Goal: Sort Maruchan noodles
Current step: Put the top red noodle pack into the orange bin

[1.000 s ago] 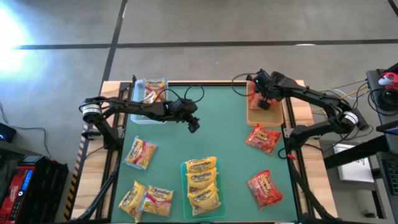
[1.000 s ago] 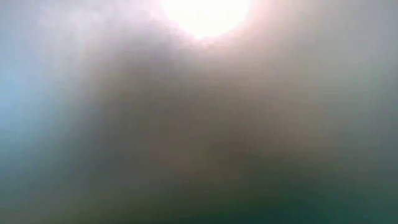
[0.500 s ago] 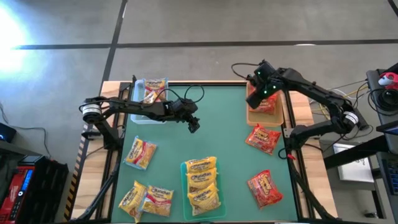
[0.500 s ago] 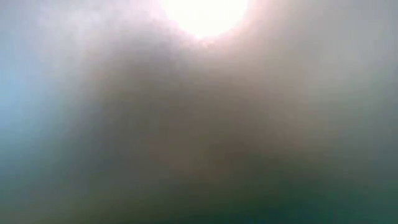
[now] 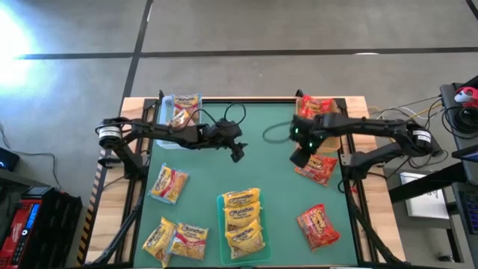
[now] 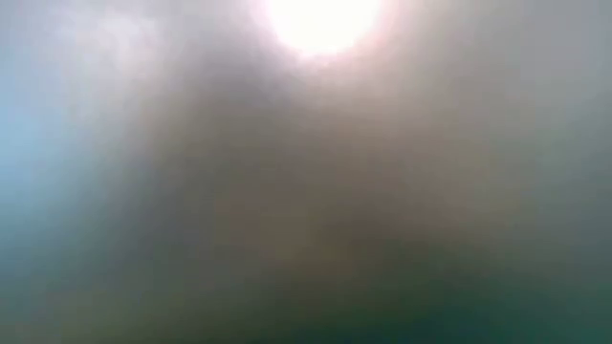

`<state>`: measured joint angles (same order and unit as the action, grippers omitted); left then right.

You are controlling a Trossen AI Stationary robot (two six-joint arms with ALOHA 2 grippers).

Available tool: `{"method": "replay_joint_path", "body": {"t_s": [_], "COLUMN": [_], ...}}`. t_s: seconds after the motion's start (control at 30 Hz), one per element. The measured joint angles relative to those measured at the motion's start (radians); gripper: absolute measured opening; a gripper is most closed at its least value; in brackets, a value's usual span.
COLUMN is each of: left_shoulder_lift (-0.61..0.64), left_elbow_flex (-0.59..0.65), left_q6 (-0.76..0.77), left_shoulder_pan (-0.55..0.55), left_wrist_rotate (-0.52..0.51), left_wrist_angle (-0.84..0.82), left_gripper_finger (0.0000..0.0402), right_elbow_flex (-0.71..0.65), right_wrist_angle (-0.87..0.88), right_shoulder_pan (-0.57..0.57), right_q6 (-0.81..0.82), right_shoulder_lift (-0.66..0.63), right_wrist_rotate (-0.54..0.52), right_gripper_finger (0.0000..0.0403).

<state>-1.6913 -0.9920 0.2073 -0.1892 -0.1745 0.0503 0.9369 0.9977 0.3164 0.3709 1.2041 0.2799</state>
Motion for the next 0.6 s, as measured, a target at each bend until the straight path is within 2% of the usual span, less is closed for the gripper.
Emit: {"method": "replay_joint_path", "body": {"t_s": [0.17,0.33,0.6], "left_shoulder_lift": [0.000,0.000,0.000], "left_elbow_flex": [0.020,0.075,0.121], "left_q6": [0.000,0.000,-0.014], "left_shoulder_pan": [0.043,0.081,0.097], "left_wrist_rotate": [0.000,0.000,0.000], "left_wrist_angle": [0.090,0.238,0.280], "left_gripper_finger": [0.0223,0.0223,0.0223], "right_elbow_flex": [-0.014,-0.015,-0.059], "right_wrist_angle": [0.036,0.113,0.257], "right_shoulder_pan": [-0.167,-0.298,-0.384], "right_q6": [0.151,0.321,0.558], "right_shoulder_lift": [0.000,0.004,0.014], "right_wrist_rotate": [-0.117,-0.292,-0.309], "right_gripper_finger": [0.0040,0.0038,0.0038]}}
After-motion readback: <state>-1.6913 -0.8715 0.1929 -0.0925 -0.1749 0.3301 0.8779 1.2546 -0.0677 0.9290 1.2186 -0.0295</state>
